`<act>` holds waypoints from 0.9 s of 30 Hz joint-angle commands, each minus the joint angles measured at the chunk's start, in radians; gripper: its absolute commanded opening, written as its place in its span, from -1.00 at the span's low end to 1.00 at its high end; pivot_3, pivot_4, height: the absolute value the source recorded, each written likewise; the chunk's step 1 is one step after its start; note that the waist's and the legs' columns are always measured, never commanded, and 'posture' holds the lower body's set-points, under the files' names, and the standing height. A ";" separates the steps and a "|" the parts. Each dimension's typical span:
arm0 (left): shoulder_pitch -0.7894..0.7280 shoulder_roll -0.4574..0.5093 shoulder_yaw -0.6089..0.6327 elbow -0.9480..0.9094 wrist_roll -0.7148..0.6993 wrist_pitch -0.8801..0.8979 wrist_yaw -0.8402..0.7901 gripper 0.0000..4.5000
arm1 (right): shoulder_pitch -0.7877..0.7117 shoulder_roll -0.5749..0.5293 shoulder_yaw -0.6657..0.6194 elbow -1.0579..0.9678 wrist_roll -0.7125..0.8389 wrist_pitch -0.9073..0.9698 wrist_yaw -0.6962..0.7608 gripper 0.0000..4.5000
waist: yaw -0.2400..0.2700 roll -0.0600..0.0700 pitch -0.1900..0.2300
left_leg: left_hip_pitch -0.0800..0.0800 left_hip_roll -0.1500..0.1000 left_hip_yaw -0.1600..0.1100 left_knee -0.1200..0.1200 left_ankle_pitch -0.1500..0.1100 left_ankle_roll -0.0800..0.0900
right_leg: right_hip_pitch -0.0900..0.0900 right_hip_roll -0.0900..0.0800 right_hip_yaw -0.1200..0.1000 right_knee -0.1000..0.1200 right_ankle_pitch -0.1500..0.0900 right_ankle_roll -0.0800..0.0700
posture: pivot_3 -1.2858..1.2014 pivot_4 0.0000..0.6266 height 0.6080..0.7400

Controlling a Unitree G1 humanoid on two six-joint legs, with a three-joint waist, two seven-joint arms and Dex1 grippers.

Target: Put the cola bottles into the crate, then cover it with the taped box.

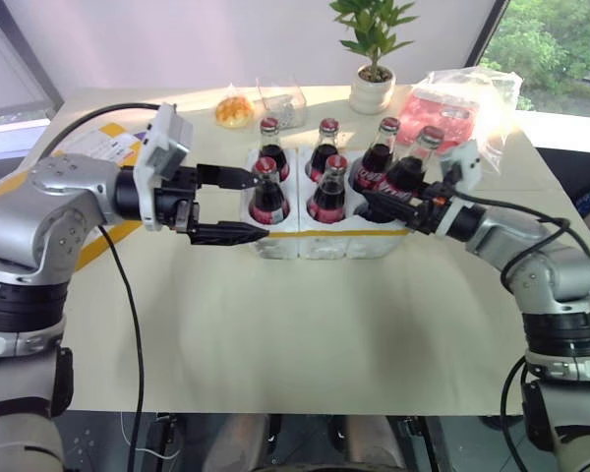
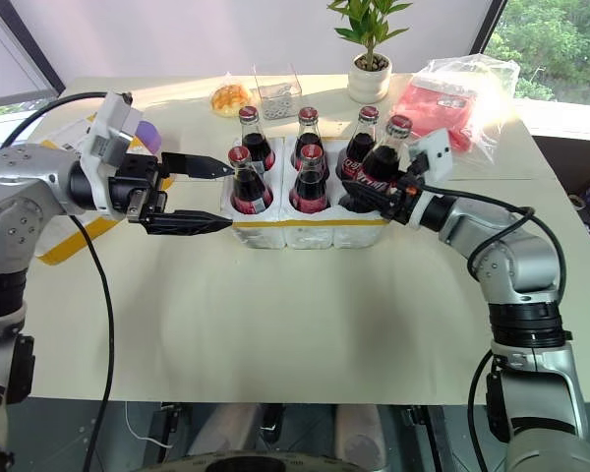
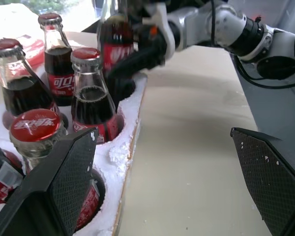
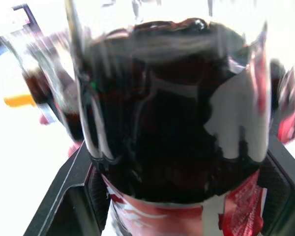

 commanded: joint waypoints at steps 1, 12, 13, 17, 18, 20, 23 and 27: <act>0.011 0.015 0.048 -0.045 -0.028 0.007 0.026 1.00 | -0.037 0.005 0.062 0.019 -0.100 -0.068 0.053 0.28 | -0.005 -0.001 0.000 | 0.000 0.000 0.000 0.000 0.000 0.000 | 0.000 0.000 0.000 0.000 0.000 0.000 | 0.03 -0.52 1.00; 0.100 0.083 0.134 -0.107 -0.040 0.025 0.112 1.00 | -0.061 -0.012 0.041 -0.010 -0.127 -0.012 0.153 0.99 | -0.026 -0.002 -0.001 | 0.006 0.002 0.000 0.000 -0.001 0.002 | 0.004 0.002 0.000 0.001 0.001 -0.002 | 0.03 -0.52 1.00; 0.133 0.106 0.172 -0.121 -0.036 0.027 0.130 1.00 | -0.052 -0.044 0.003 -0.056 -0.080 0.024 0.185 0.99 | -0.023 -0.002 -0.001 | 0.006 0.002 0.000 -0.001 -0.001 0.002 | 0.004 0.002 0.000 0.001 0.001 -0.002 | 0.03 -0.52 1.00; 0.285 0.193 0.324 -0.184 0.005 0.013 0.188 1.00 | -0.031 -0.165 -0.154 -0.167 0.076 0.118 0.280 0.99 | -0.016 0.000 0.000 | 0.000 0.001 -0.001 -0.002 -0.001 0.002 | -0.002 0.001 0.000 0.000 0.001 -0.002 | 0.03 -0.52 1.00; 0.343 0.215 0.376 -0.201 0.036 0.004 0.204 1.00 | -0.045 -0.197 -0.206 -0.159 0.117 0.150 0.288 0.99 | -0.016 -0.001 0.000 | 0.000 0.001 -0.001 -0.002 -0.001 0.002 | -0.002 0.001 0.000 0.000 0.001 -0.002 | 0.03 -0.52 1.00; 0.455 0.245 0.485 -0.225 0.102 -0.008 0.234 1.00 | -0.079 -0.254 -0.295 -0.117 0.186 0.210 0.301 0.99 | -0.018 0.000 0.000 | 0.000 0.001 0.000 -0.002 -0.002 0.003 | -0.001 0.000 0.000 -0.001 0.001 -0.002 | 0.03 -0.52 1.00; 0.591 0.261 0.618 -0.253 0.177 -0.031 0.249 1.00 | -0.095 -0.314 -0.360 -0.061 0.244 0.275 0.328 0.99 | -0.017 -0.001 0.000 | 0.001 0.002 0.000 -0.002 -0.002 0.003 | 0.000 0.000 0.000 -0.001 0.001 -0.002 | 0.03 -0.52 1.00; 0.874 0.234 0.825 -0.229 0.403 -0.217 0.202 1.00 | -0.036 -0.362 -0.360 -0.044 0.180 0.199 0.387 0.99 | -0.021 0.000 -0.001 | 0.002 0.004 0.002 -0.004 -0.002 0.003 | 0.001 0.000 0.000 -0.005 -0.001 -0.006 | 0.03 -0.52 1.00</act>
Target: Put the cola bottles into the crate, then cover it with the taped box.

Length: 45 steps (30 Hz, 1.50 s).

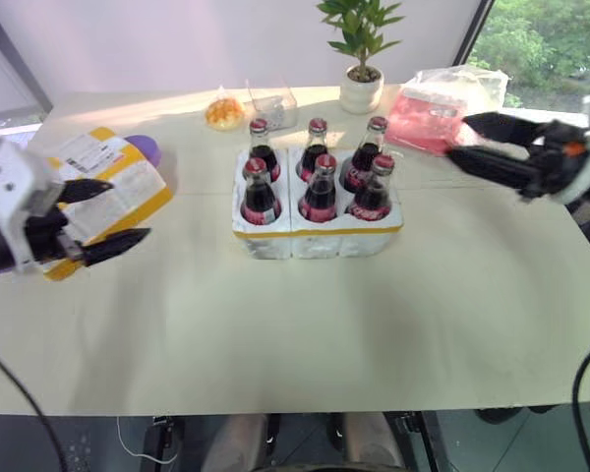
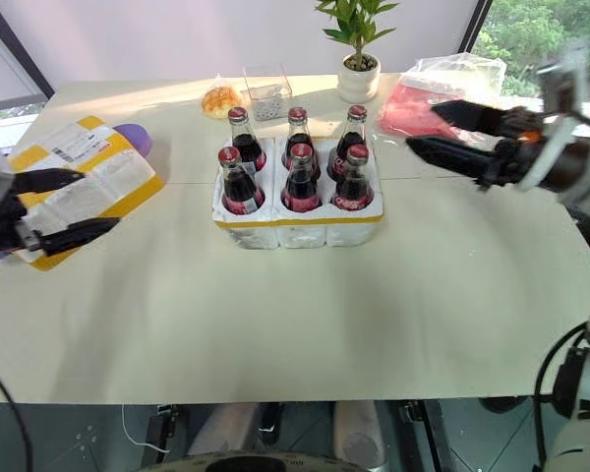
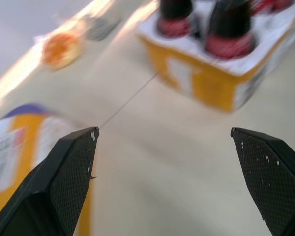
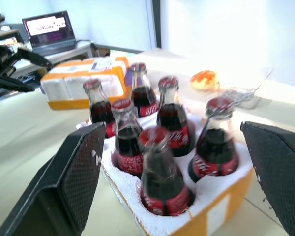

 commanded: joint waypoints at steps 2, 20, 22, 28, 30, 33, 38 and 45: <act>0.224 -0.024 0.179 0.110 0.248 -0.278 -0.036 1.00 | 0.026 -0.018 -0.009 0.011 -0.014 -0.045 0.044 0.99 | 0.000 0.002 0.000 | 0.000 0.001 0.003 -0.001 0.000 0.001 | 0.000 0.000 0.000 -0.003 0.000 -0.001 | 0.03 -0.52 1.00; 0.048 0.028 -0.247 0.932 0.770 -0.944 0.597 1.00 | -0.082 -0.045 0.018 0.038 0.007 -0.038 0.106 0.99 | 0.026 0.001 0.000 | -0.002 0.006 0.013 0.000 -0.004 0.000 | -0.003 0.000 0.000 -0.007 0.006 0.001 | 0.03 -0.52 1.00; -0.019 0.028 -0.307 1.008 0.790 -0.973 0.657 1.00 | -0.092 -0.061 0.001 0.042 0.021 -0.018 0.104 0.99 | 0.024 0.002 -0.001 | -0.002 0.006 0.015 -0.001 -0.004 0.000 | -0.005 0.000 0.001 -0.007 0.007 0.003 | 0.03 -0.52 1.00; -0.204 0.012 -0.475 1.212 0.831 -1.040 0.767 1.00 | -0.075 -0.100 -0.044 -0.002 0.058 0.029 0.090 0.99 | 0.027 0.001 -0.001 | -0.002 0.007 0.017 0.000 -0.004 0.000 | -0.006 0.000 0.001 -0.004 0.007 0.003 | 0.03 -0.52 1.00; -0.249 0.005 -0.522 1.264 0.841 -1.059 0.797 1.00 | -0.067 -0.110 -0.057 -0.017 0.064 0.039 0.086 0.99 | 0.026 0.001 -0.001 | -0.002 0.006 0.017 0.000 -0.004 0.000 | -0.006 0.000 0.001 -0.004 0.008 0.003 | 0.03 -0.52 1.00; -0.315 -0.015 -0.579 1.348 0.847 -1.065 0.834 1.00 | -0.057 -0.126 -0.078 -0.027 0.073 0.049 0.074 0.99 | 0.026 0.001 -0.001 | -0.002 0.006 0.017 0.000 -0.004 0.001 | -0.007 0.000 0.002 -0.003 0.009 0.004 | 0.03 -0.52 1.00; -0.389 -0.028 -0.643 1.426 0.844 -1.093 0.851 0.19 | -0.038 -0.143 -0.111 -0.030 0.079 0.062 0.054 1.00 | 0.027 0.001 -0.001 | -0.002 0.006 0.018 0.001 -0.003 0.002 | -0.007 0.000 0.002 -0.003 0.009 0.004 | 0.03 -0.52 1.00; -0.464 0.003 -0.673 1.463 0.854 -1.070 0.913 -0.82 | 0.026 -0.172 -0.146 -0.021 0.074 0.085 0.045 1.00 | 0.029 0.003 -0.003 | -0.001 0.006 0.018 0.002 -0.003 0.003 | -0.006 0.000 0.002 -0.001 0.010 0.004 | 0.03 -0.52 1.00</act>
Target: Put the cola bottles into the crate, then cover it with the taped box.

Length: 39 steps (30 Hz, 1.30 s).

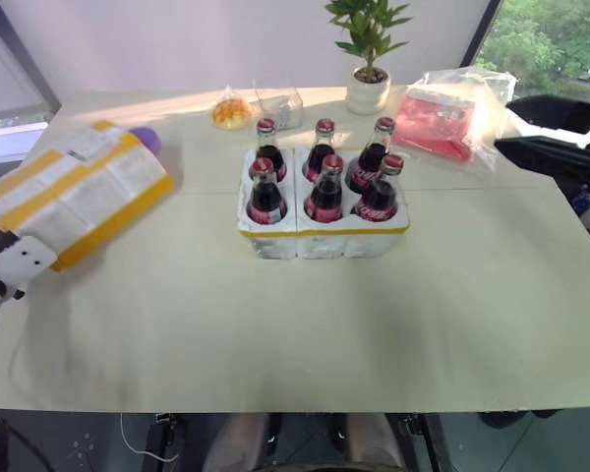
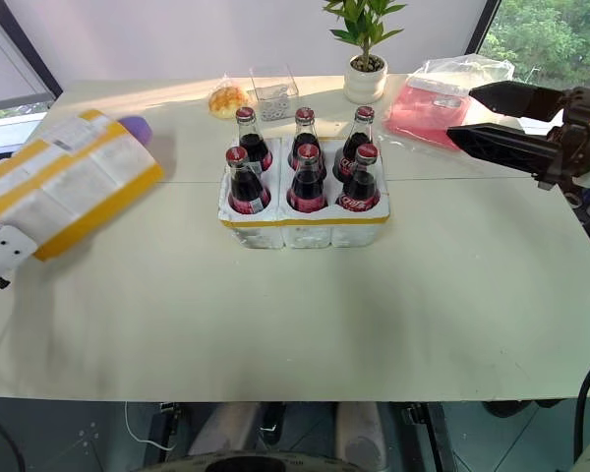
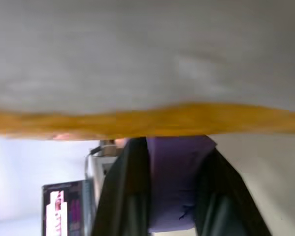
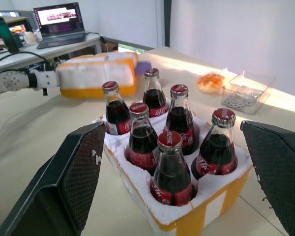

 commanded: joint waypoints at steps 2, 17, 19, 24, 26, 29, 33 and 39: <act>-0.040 0.043 -0.008 -0.009 -0.014 0.004 0.021 -0.82 | 0.042 -0.052 -0.059 0.004 0.005 0.019 0.009 1.00 | -0.001 0.000 0.000 | 0.000 0.000 0.000 0.000 0.000 0.000 | 0.000 0.000 0.000 0.001 0.000 0.000 | 0.03 -0.52 1.00; -0.272 0.031 0.051 -0.580 -0.234 0.094 -0.217 -0.82 | 0.106 -0.029 -0.043 0.032 -0.081 -0.102 -0.013 1.00 | -0.004 -0.003 0.001 | 0.000 0.000 0.001 0.001 0.000 0.000 | -0.001 0.000 0.000 0.002 0.000 0.000 | 0.03 -0.52 1.00; -0.312 0.001 0.020 -0.700 -0.259 0.147 -0.288 -0.82 | 0.103 -0.022 -0.036 0.030 -0.081 -0.106 -0.017 1.00 | -0.004 -0.003 0.001 | 0.000 0.000 0.001 0.001 0.000 0.001 | -0.001 0.000 0.000 0.002 0.000 0.000 | 0.03 -0.52 1.00; -0.405 -0.063 -0.085 -0.955 -0.267 0.285 -0.472 -0.82 | 0.113 0.005 -0.027 0.009 -0.078 -0.109 -0.028 1.00 | -0.003 -0.004 0.001 | -0.001 -0.001 0.001 0.003 0.001 0.001 | 0.001 0.000 0.000 0.003 0.000 0.001 | 0.03 -0.52 1.00; -0.440 -0.087 -0.133 -1.034 -0.253 0.356 -0.534 -0.82 | 0.117 0.013 -0.029 0.003 -0.075 -0.109 -0.033 1.00 | -0.008 -0.004 0.001 | -0.001 -0.001 0.001 0.003 0.000 0.001 | 0.001 0.001 0.000 0.003 0.001 0.001 | 0.03 -0.52 1.00; -0.473 -0.109 -0.189 -1.106 -0.201 0.425 -0.587 -0.82 | 0.114 0.029 -0.039 0.000 -0.064 -0.103 -0.050 1.00 | -0.012 -0.004 0.001 | 0.000 0.000 0.002 0.003 0.001 0.001 | 0.000 0.002 0.000 0.003 0.001 0.001 | 0.03 -0.52 1.00; -0.488 -0.098 -0.284 -1.165 -0.050 0.425 -0.639 -0.82 | 0.117 0.046 -0.064 -0.011 -0.044 -0.089 -0.077 1.00 | -0.009 -0.004 0.001 | 0.000 0.000 0.002 0.003 0.001 0.001 | 0.001 0.003 0.000 0.004 0.001 0.001 | 0.03 -0.52 1.00; -0.468 -0.082 -0.314 -1.237 0.061 0.417 -0.704 -0.82 | 0.159 0.059 -0.101 -0.039 -0.029 -0.085 -0.105 1.00 | -0.003 -0.004 0.001 | 0.000 0.000 0.002 0.003 0.001 0.001 | 0.001 0.003 0.000 0.003 0.000 0.001 | 0.03 -0.52 1.00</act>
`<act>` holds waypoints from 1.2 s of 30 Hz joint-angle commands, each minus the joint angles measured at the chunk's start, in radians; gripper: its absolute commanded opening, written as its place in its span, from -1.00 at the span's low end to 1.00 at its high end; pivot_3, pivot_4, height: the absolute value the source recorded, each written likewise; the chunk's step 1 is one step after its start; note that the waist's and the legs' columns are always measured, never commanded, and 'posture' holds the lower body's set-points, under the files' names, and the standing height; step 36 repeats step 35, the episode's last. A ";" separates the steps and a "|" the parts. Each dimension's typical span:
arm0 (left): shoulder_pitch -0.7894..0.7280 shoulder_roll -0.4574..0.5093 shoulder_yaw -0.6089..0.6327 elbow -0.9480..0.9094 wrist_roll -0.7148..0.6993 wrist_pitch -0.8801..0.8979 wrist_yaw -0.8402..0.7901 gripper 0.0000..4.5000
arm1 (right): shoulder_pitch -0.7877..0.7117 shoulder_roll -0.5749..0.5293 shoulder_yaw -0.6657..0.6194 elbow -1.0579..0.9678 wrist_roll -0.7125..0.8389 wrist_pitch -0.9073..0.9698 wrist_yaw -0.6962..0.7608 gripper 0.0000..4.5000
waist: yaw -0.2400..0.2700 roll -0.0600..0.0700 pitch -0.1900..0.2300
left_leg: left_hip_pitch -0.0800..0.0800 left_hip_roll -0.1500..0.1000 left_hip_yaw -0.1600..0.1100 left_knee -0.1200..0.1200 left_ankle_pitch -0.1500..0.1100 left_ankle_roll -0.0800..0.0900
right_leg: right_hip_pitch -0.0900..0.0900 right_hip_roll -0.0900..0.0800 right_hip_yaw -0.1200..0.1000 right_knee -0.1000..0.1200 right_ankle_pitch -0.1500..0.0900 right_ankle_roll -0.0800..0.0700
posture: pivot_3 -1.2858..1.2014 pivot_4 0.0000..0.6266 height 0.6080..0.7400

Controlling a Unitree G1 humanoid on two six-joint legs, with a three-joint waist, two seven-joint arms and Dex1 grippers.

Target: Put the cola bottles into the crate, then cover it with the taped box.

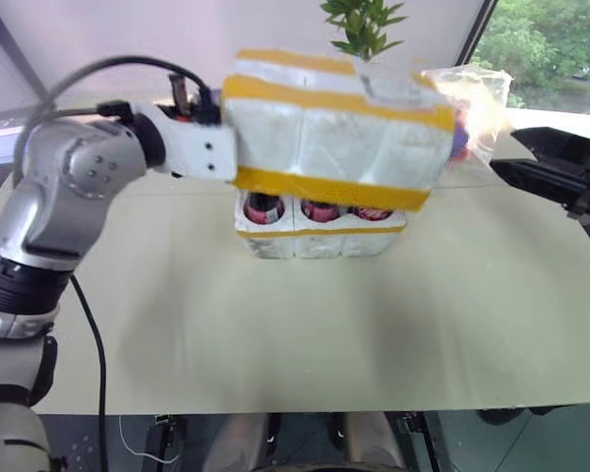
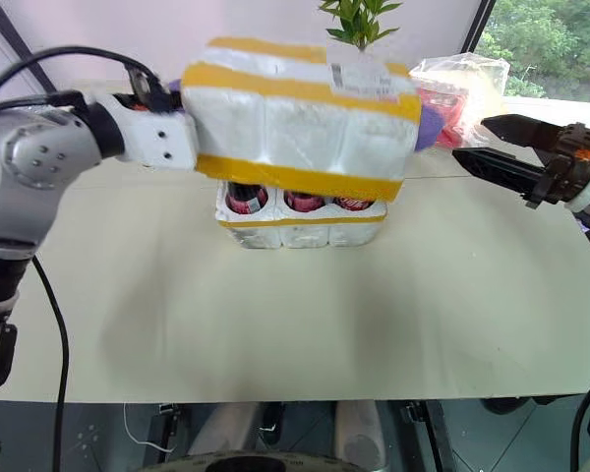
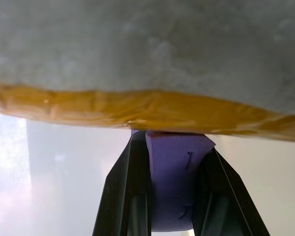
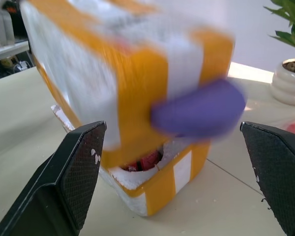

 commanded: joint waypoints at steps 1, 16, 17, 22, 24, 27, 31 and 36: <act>-0.002 0.027 0.024 -0.049 0.061 -0.021 -0.013 -0.82 | 0.009 0.001 -0.054 -0.040 0.026 -0.004 -0.018 1.00 | 0.000 0.000 0.000 | 0.000 0.000 0.000 0.000 0.000 0.000 | 0.000 0.000 0.000 0.000 0.000 0.000 | 0.03 -0.52 1.00; 0.342 0.053 0.268 -0.127 -0.105 0.126 -0.100 0.99 | 0.044 -0.005 -0.063 -0.035 0.025 -0.012 -0.033 1.00 | -0.001 0.000 0.000 | 0.000 0.000 0.000 0.000 0.000 0.000 | 0.000 -0.001 0.000 0.000 0.000 0.000 | 0.03 -0.52 1.00; 0.362 0.042 0.318 -0.120 -0.173 0.149 -0.115 0.99 | 0.046 -0.005 -0.063 -0.032 0.023 -0.014 -0.032 1.00 | -0.001 0.000 0.000 | 0.001 0.000 0.000 0.000 0.000 0.000 | 0.000 -0.001 0.000 0.000 0.000 0.000 | 0.03 -0.52 1.00; 0.405 -0.024 0.586 -0.085 -0.653 0.486 -0.279 0.99 | 0.063 -0.008 -0.049 -0.026 0.007 -0.025 -0.013 1.00 | -0.001 0.000 0.000 | 0.001 0.001 -0.001 0.000 0.000 0.000 | 0.000 -0.001 0.000 0.000 0.000 0.000 | 0.03 -0.52 1.00; 0.371 -0.011 0.687 -0.026 -0.882 0.730 -0.360 0.99 | 0.070 -0.017 -0.028 -0.017 -0.012 -0.042 0.012 1.00 | -0.001 0.000 0.000 | 0.001 0.000 -0.001 0.001 0.000 0.000 | 0.000 0.000 0.000 0.001 0.000 0.000 | 0.03 -0.52 1.00; 0.399 0.115 0.760 0.031 -1.162 0.973 -0.608 0.99 | 0.081 -0.038 0.013 -0.004 -0.040 -0.071 0.076 1.00 | -0.011 0.000 0.000 | 0.001 0.001 -0.001 0.002 0.000 0.000 | 0.000 0.002 0.000 0.002 0.000 0.000 | 0.03 -0.52 1.00; 0.377 0.157 0.687 0.089 -1.176 0.964 -0.603 0.99 | 0.075 -0.053 0.075 0.003 -0.069 -0.107 0.149 1.00 | -0.021 0.001 0.000 | 0.003 0.000 -0.001 0.002 -0.001 0.001 | 0.004 0.000 0.000 0.001 0.000 0.000 | 0.03 -0.52 1.00; 0.385 0.171 0.622 0.095 -1.159 0.897 -0.624 0.99 | 0.050 -0.048 0.153 0.024 -0.105 -0.148 0.206 1.00 | -0.025 0.001 0.000 | 0.006 0.001 -0.001 0.002 -0.001 0.000 | 0.006 -0.002 0.000 0.001 -0.001 0.000 | 0.03 -0.52 1.00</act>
